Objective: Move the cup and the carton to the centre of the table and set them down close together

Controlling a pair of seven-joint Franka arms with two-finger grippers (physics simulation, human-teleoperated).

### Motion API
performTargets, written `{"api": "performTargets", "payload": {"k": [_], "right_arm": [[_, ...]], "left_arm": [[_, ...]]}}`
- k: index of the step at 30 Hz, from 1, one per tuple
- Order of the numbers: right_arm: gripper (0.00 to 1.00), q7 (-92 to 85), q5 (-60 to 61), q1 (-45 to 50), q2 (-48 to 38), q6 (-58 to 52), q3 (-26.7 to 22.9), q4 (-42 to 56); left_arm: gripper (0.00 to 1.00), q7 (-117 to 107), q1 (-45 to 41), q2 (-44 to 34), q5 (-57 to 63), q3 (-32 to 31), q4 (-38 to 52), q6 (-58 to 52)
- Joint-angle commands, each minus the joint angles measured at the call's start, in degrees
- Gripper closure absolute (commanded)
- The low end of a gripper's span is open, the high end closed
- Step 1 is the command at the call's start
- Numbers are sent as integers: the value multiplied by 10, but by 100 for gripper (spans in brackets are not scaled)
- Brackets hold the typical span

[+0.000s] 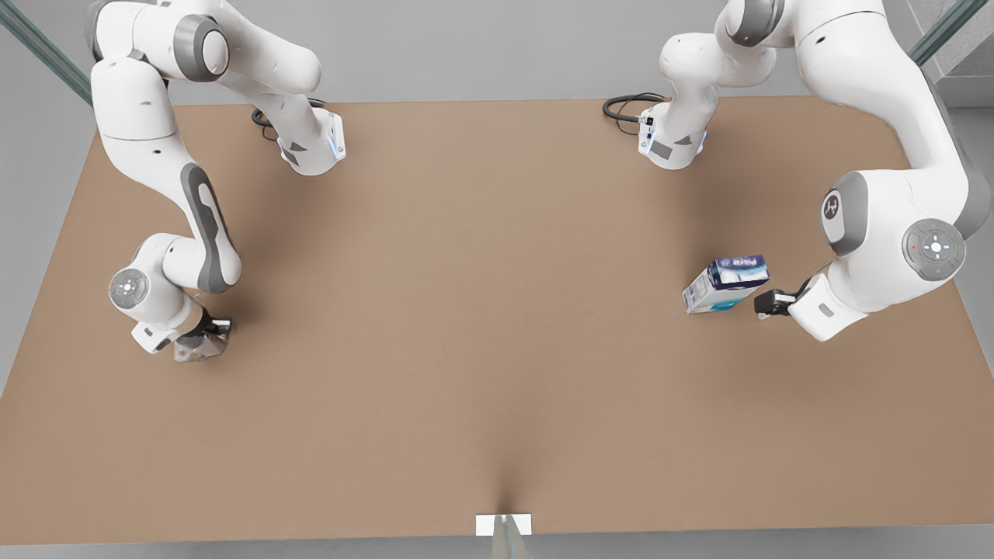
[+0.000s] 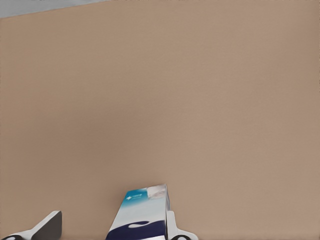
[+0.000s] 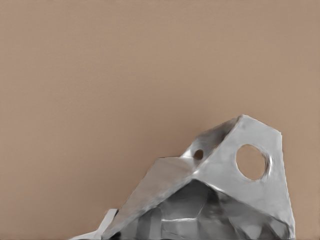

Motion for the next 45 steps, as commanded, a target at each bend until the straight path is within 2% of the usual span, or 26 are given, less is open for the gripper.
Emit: {"api": "performTargets", "payload": {"k": [1, 14, 17, 19, 24, 28, 40, 41, 45], "right_arm": [[79, 0, 0, 0, 0, 1, 0, 0], [79, -4, 0, 22, -14, -3, 4, 9], [79, 3, 1, 43, -7, -10, 18, 29], [79, 18, 9, 43, -7, -54, 39, 53], [79, 68, 11, 43, -9, -54, 83, 59], [79, 125, 11, 60, -1, -61, 112, 84], [79, 243, 13, 150, 68, -90, 116, 199], [79, 246, 13, 166, 87, -107, 116, 235], [79, 285, 13, 182, 94, -110, 134, 255]], "left_arm": [[0, 0, 0, 0, 0, 0, 0, 0], [0, 3, 0, -2, 0, 1, 1, -1], [0, 3, 0, -2, 0, 1, 2, -1], [0, 2, 0, -2, 0, 2, 2, -1], [0, 2, 0, 0, -1, 1, 2, 1], [0, 1, 0, 0, -1, 1, 2, 0], [0, -3, 0, 3, -2, 9, 2, 4], [0, -4, 0, 3, -2, 9, 3, 5], [0, -7, 0, -15, -2, 4, 2, -1]]}}
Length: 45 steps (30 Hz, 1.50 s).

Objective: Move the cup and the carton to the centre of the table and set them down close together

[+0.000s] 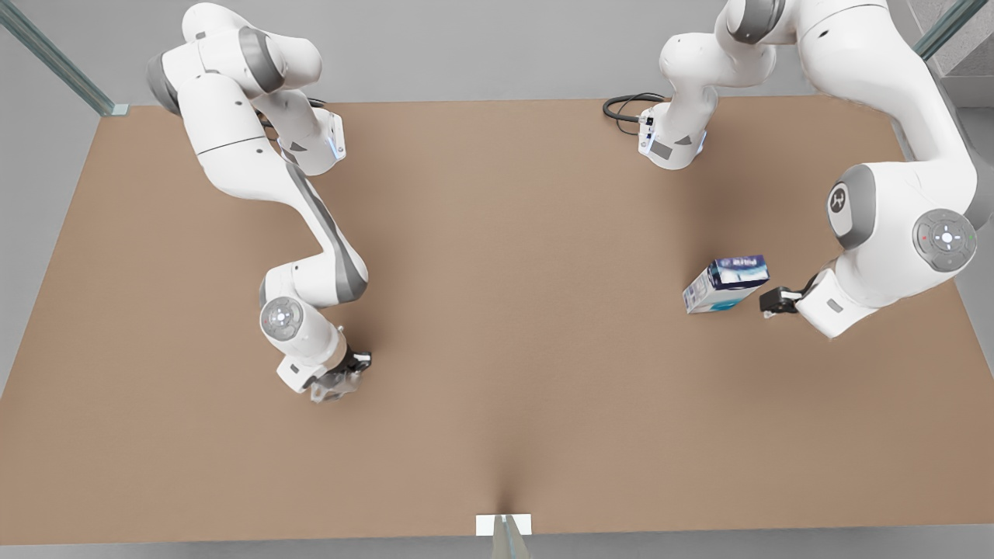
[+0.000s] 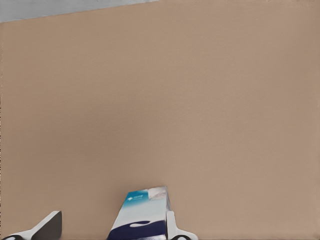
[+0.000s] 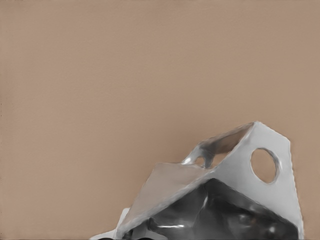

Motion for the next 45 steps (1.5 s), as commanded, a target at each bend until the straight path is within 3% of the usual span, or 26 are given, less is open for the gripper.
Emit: {"api": "performTargets", "payload": {"k": [1, 4, 10, 12, 13, 20, 26, 32, 35, 38, 39, 41, 44, 45], "right_arm": [[79, 6, -4, 1, 3, -4, 1, 3], [79, 59, -10, 27, 47, -42, 14, 86], [79, 99, -12, 86, 93, -42, 13, 148], [79, 110, -5, 103, 109, -43, 8, 170], [79, 136, -6, 116, 126, -72, 8, 212], [79, 173, -10, 161, 204, -99, 3, 329], [79, 182, -9, 193, 250, -102, 4, 392], [79, 224, -8, 225, 278, -88, 9, 430], [48, 248, -9, 230, 287, -66, 7, 432], [29, 249, -11, 231, 289, -64, 8, 432], [18, 250, -11, 231, 289, -63, 8, 432], [16, 250, -11, 231, 289, -64, 8, 432], [0, 251, -11, 239, 282, -69, 9, 432], [0, 251, -11, 243, 276, -73, 10, 432]], "left_arm": [[0, 0, 1, -3, 1, 0, 0, 0], [0, 0, 0, -7, 2, 0, -7, 2], [0, -15, 1, -5, 2, 0, -11, 7], [0, -193, 2, -21, 2, 5, -59, 16], [0, -258, 3, -47, 2, 5, -130, 95], [0, -412, 3, -142, -2, 17, -295, 161], [0, -531, 3, -202, -36, 61, -403, 214], [0, -630, 3, -212, -43, 88, -456, 224], [0, -663, 3, -212, -60, 91, -457, 224], [0, -688, 3, -211, -68, 90, -465, 224], [0, -705, 3, -210, -77, 90, -465, 224], [0, -727, 3, -208, -93, 90, -465, 223], [0, -749, 3, -198, -107, 89, -466, 223], [0, -752, 2, -198, -126, 89, -467, 224]]}}
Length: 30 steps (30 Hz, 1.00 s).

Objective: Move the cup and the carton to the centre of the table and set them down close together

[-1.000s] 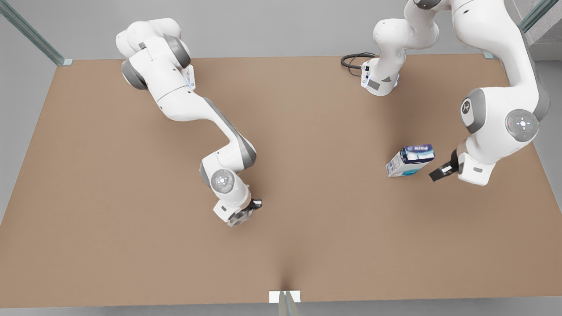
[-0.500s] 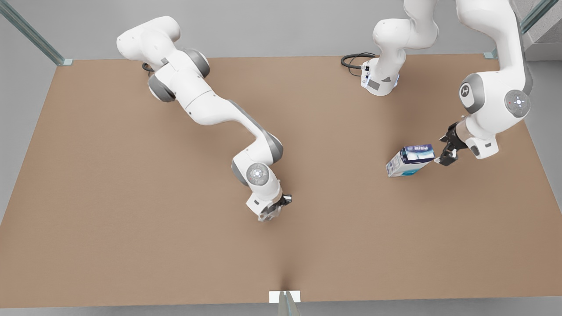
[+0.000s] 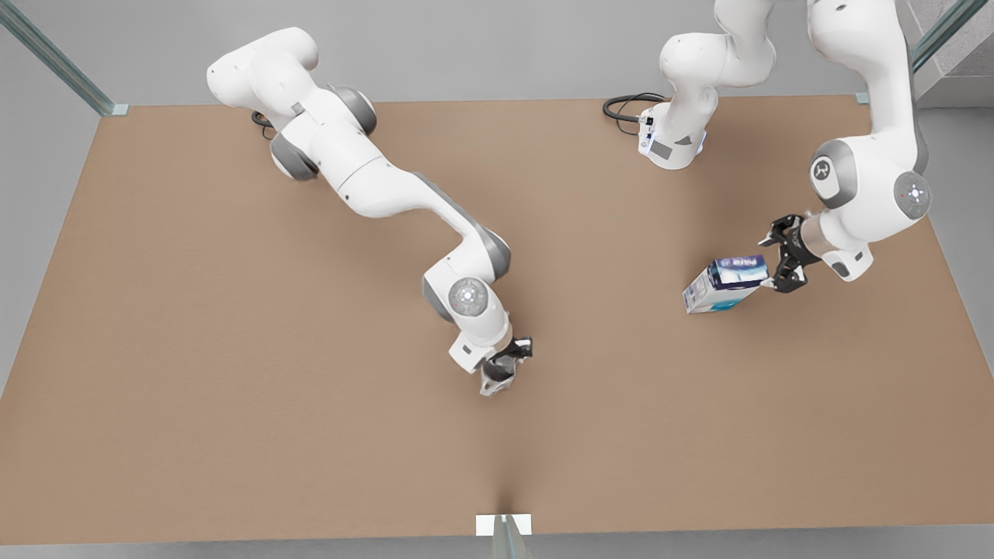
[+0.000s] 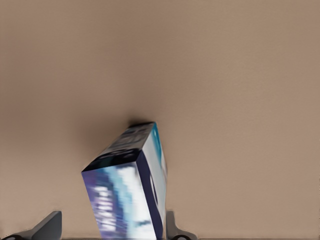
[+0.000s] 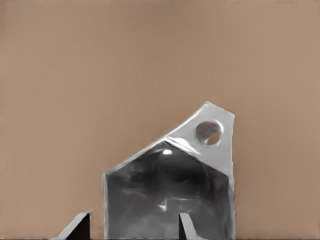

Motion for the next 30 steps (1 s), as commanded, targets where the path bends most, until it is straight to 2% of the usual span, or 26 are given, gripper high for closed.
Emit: {"api": "performTargets", "payload": {"k": [1, 5, 7, 8, 10, 12, 13, 14, 15, 16, 19, 21, 23, 24, 26, 27, 30], "right_arm": [[0, 4, 0, 1, 0, 0, 0, 0], [0, 10, 0, 1, -37, -34, -5, -3], [0, 9, -1, -15, -101, -55, -6, -32], [0, 8, -2, -34, -144, -58, -6, -73], [0, -39, 7, -52, -258, -73, -72, -218], [0, -57, 5, -107, -319, -115, -74, -271], [0, -78, -2, -130, -376, -115, -74, -339], [0, -146, -3, -180, -412, -135, -74, -354], [0, -254, -2, -204, -443, -161, -104, -353], [0, -305, -2, -238, -473, -203, -108, -354], [0, -414, 6, -325, -485, -260, -110, -311], [0, -475, 5, -326, -486, -322, -149, -293], [0, -447, 10, -327, -483, -322, -156, -274], [0, -368, -1, -319, -482, -320, -155, -271], [0, -420, -1, -325, -481, -314, -156, -270], [0, -425, 2, -325, -480, -314, -156, -270], [0, -425, 1, -325, -480, -314, -156, -270]], "left_arm": [[0, -3, -1, 0, -37, 0, -6, 5], [0, -3, -1, 0, -39, 0, -24, 16], [0, -3, -1, 3, -46, 0, -24, 17], [0, -3, -1, 6, -52, 0, -25, 21], [0, -3, -1, 17, -59, 0, -25, 33], [0, -3, -1, 22, -65, 0, -25, 38], [0, -3, -1, 26, -67, 0, -25, 38], [0, -3, -1, 33, -67, 0, -25, 38], [0, -3, -1, 37, -67, 0, -25, 37], [0, -3, -1, 45, -67, 0, -25, 36], [0, 3, -1, 59, -67, -1, -25, 37], [0, 3, -1, 66, -68, -1, -25, 41], [0, 3, -1, 69, -73, -1, -25, 42], [1, 3, -1, 69, -77, -1, -25, 42], [18, 3, -1, 70, -80, -3, -25, 41], [21, 4, -1, 70, -80, -4, -25, 41], [23, 4, -1, 72, -80, -4, -25, 42]]}}
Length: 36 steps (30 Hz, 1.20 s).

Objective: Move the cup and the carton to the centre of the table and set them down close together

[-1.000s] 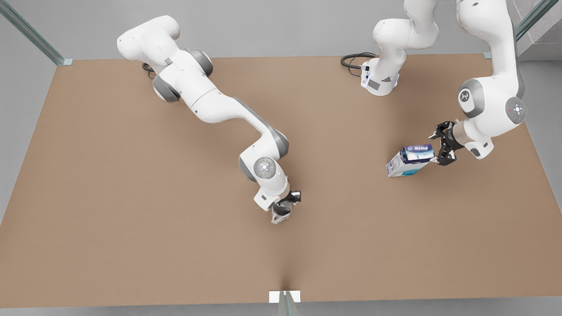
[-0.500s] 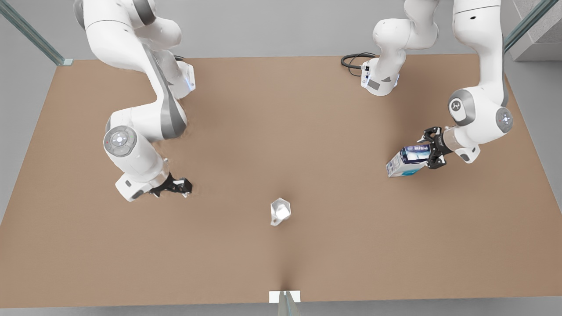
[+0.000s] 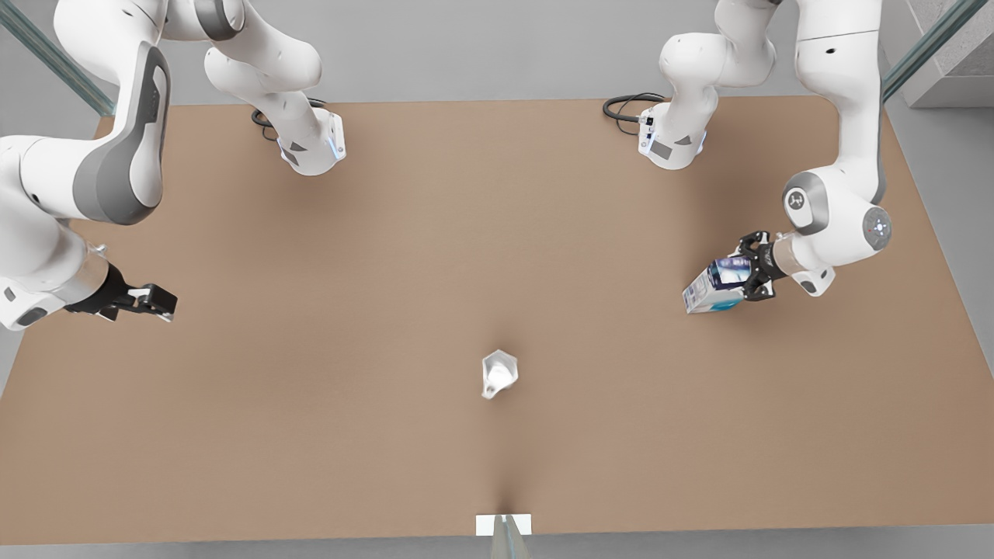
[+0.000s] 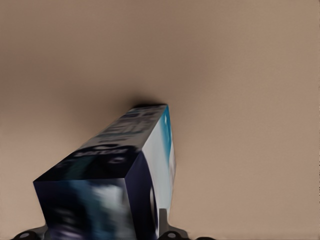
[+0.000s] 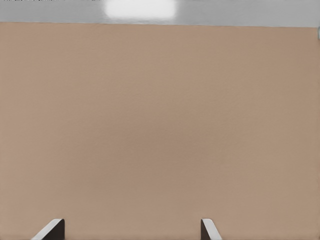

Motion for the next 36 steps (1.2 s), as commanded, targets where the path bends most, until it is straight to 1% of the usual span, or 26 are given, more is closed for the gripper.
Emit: {"api": "performTargets", "payload": {"k": [1, 12, 19, 23, 26, 29, 31, 34, 36], "right_arm": [[0, 0, 0, 0, 0, 0, 0, -1], [0, 0, -3, 0, 1, 3, 0, 0], [0, 0, -3, 0, 1, 3, 0, 0], [0, 0, -3, 0, 1, 3, 0, 0], [0, 0, -3, -1, 1, 3, -1, 0], [0, 0, -3, -1, 1, 3, -1, 0], [0, 0, -3, -1, 1, 3, -1, 0], [0, 0, -3, -1, 1, 3, 0, 0], [0, 0, -3, 0, 1, 3, -1, 0]], "left_arm": [[24, 0, 2, 0, -1, 0, 0, 0], [25, 10, 1, 0, -26, -11, 7, -1], [31, 15, 0, 2, -41, -18, 25, 0], [32, 14, 0, 2, -41, -19, 30, -1], [32, 7, 0, -5, -42, -20, 51, -8], [31, -14, -1, -9, -43, -57, 60, -10], [31, -65, -5, 5, -44, -97, 98, -55], [31, -225, -5, 6, -45, -234, 127, -49], [31, -262, -6, 17, -55, -275, 146, -46]]}}
